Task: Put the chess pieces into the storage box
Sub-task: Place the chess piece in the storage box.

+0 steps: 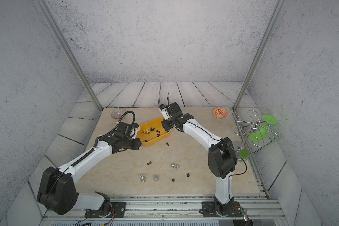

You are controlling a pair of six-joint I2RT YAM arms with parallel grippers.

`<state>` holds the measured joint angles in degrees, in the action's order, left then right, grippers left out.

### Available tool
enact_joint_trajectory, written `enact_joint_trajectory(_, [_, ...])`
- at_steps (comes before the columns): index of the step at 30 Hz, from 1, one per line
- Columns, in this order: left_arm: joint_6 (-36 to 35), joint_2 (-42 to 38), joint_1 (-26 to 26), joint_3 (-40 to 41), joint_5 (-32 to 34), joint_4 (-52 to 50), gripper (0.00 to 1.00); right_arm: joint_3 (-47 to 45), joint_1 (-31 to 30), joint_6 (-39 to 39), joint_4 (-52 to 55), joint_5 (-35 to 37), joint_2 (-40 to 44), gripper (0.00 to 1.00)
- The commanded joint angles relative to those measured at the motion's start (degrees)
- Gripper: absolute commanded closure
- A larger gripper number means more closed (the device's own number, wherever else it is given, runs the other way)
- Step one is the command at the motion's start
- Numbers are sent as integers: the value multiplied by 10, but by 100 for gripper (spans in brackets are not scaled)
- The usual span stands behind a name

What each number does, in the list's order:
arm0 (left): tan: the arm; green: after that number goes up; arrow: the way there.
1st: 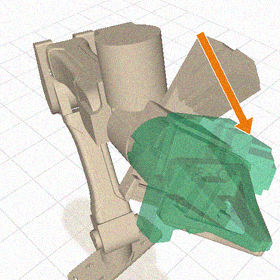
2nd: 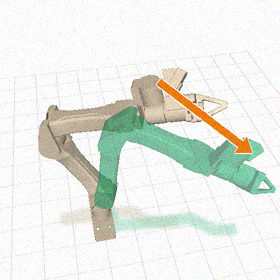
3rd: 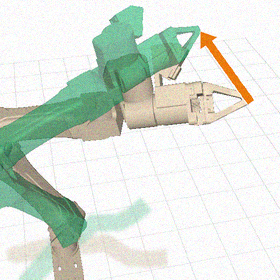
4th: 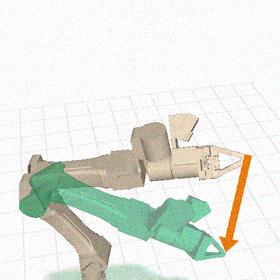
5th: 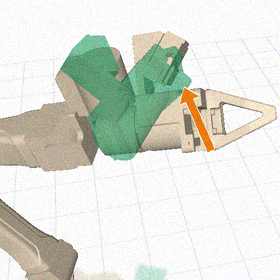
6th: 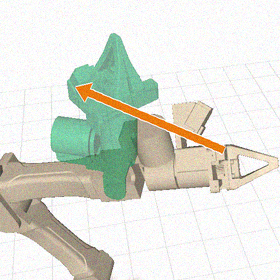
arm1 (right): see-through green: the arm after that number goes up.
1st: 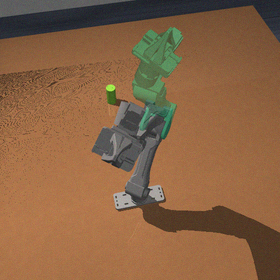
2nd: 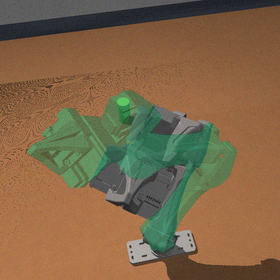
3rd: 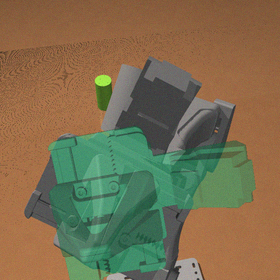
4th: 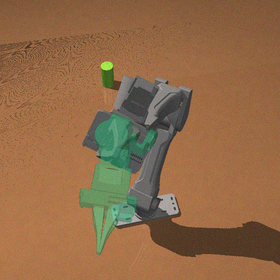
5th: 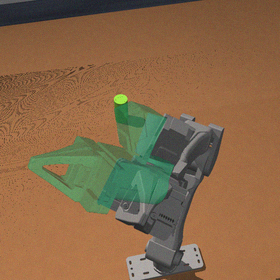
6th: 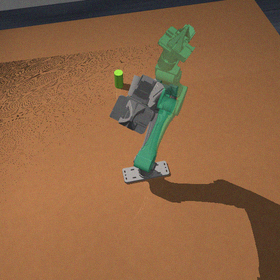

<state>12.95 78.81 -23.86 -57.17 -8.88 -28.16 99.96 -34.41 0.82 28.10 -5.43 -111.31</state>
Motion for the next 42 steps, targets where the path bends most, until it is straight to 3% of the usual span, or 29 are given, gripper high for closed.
enact_joint_trajectory(1, [3, -18, 5, 14, -7, -2, 78, 53, 7, 14, 22, 9, -48, 85])
enact_joint_trajectory(20, [8, -32, 5, 35, -48, 0, 78, 191, 23, 8, 29, 45, -206, 84])
enact_joint_trajectory(42, [10, -42, 5, 39, -66, -4, 77, 273, 27, -2, 56, 2, -311, 79])
